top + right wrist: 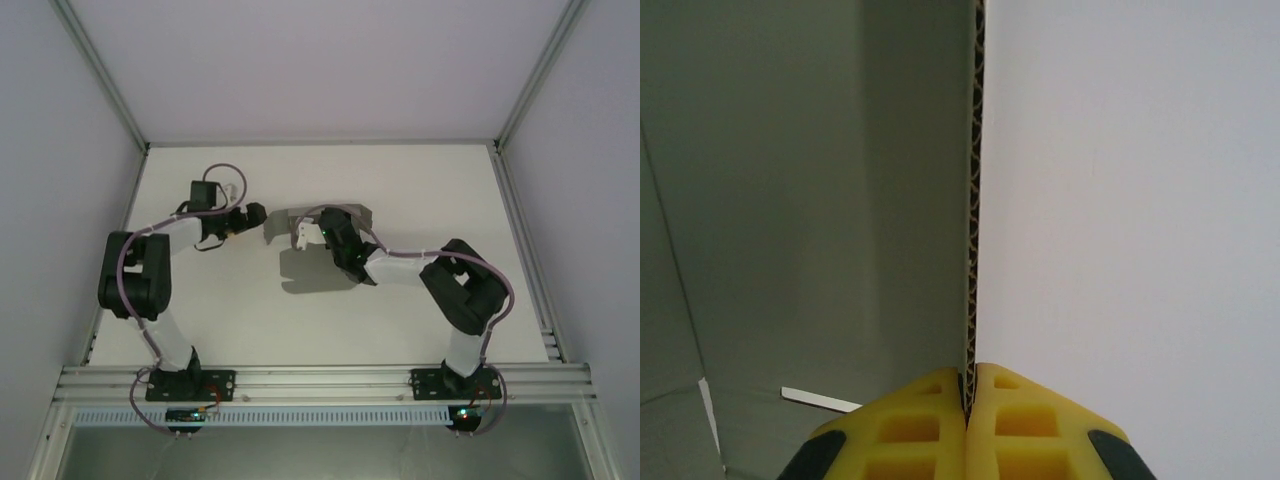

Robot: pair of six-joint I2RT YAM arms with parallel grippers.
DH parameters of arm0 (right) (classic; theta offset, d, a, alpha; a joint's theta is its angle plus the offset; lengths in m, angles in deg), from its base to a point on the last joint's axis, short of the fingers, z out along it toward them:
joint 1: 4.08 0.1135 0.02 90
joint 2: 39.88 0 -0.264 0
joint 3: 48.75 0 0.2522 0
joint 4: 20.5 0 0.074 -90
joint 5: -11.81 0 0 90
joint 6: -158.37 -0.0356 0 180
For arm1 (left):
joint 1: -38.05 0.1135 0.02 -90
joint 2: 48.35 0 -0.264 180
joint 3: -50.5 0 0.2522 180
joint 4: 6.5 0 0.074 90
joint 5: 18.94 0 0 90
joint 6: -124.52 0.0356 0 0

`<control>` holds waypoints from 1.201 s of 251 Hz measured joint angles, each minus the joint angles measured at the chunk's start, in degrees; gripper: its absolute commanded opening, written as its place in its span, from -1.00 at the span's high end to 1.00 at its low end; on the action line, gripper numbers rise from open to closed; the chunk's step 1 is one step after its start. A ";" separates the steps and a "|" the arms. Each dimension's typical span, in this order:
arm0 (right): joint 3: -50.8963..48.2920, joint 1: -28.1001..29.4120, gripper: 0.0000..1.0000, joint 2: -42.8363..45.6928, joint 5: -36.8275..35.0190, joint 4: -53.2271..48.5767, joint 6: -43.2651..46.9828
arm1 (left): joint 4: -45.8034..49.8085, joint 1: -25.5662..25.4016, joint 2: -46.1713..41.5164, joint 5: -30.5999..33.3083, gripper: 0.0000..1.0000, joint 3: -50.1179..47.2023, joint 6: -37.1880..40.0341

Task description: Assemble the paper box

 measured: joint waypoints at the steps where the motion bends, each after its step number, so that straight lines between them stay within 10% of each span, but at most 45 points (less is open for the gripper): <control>1: 0.00 0.00 1.00 0.00 -0.02 -0.02 0.00 | 0.00 -0.09 0.02 -0.07 -0.99 0.00 0.04; 149: -0.85 -0.07 1.00 0.48 -1.20 -0.92 -3.89 | -15.23 -7.96 -0.15 -5.25 -0.90 -8.81 3.65; 301: -1.49 -0.13 1.00 1.46 -1.64 -2.64 -6.32 | -19.37 -13.03 -6.16 6.93 -0.74 -13.55 8.74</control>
